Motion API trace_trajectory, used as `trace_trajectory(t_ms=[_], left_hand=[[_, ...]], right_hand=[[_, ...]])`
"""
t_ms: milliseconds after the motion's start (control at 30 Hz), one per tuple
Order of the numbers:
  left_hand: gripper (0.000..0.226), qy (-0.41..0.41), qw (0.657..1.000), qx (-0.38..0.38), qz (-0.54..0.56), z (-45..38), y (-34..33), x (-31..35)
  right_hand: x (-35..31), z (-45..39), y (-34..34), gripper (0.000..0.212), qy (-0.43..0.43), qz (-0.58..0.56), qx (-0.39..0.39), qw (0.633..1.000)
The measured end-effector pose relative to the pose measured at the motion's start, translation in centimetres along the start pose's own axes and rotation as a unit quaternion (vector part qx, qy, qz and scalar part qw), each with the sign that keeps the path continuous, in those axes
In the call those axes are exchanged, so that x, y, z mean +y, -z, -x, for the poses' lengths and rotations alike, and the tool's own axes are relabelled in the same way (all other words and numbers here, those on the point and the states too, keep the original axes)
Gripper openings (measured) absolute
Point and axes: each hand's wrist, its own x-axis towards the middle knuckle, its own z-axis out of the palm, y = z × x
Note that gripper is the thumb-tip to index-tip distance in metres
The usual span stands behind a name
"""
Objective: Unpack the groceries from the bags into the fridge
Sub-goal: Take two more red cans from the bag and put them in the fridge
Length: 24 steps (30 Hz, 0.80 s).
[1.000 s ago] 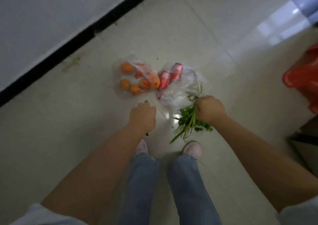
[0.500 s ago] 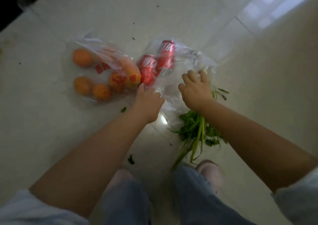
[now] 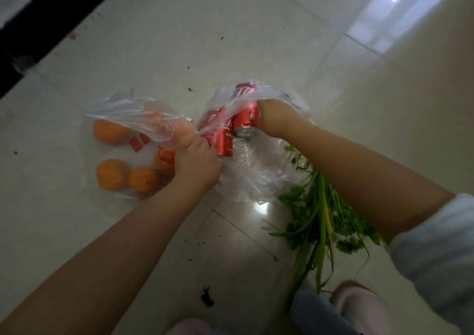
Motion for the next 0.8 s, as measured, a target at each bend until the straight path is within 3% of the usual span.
trace_trajectory(t_ms=[133, 300, 433, 533, 633, 700, 800], left_hand=[[0.033, -0.036, 0.999, 0.007, -0.034, 0.5, -0.4, -0.8], [0.032, -0.019, 1.0, 0.001, -0.01, 1.3, -0.1, -0.5], [0.03, -0.02, 1.0, 0.002, 0.001, 1.3, 0.1, -1.0], [0.034, -0.01, 0.999, 0.01, 0.038, 0.6, 0.4, -1.0], [0.037, -0.015, 0.998, 0.029, 0.047, -1.0, 0.7, -0.2], [0.035, -0.017, 0.998, 0.036, 0.045, -2.1, 0.9, 0.0], [0.037, -0.015, 0.999, 0.031, 0.037, -3.1, 1.0, -0.1]], right_hand=[[-2.2, -2.3, 0.1, 0.032, -0.059, -0.118, -0.001, 0.991], [-4.0, -4.6, -2.8, 0.034, -0.115, -0.123, 0.055, 0.984], [-3.5, -5.5, -4.1, 0.036, -0.163, -0.107, 0.025, 0.98], [-2.5, -3.4, -3.2, 0.038, -0.122, -0.071, 0.004, 0.99], [-1.0, 0.7, -4.0, 0.054, -0.05, 0.005, 0.047, 0.998], [-0.6, 2.6, -5.1, 0.052, -0.001, 0.087, 0.061, 0.994], [-0.5, 1.6, -5.9, 0.053, -0.02, 0.064, 0.054, 0.996]])
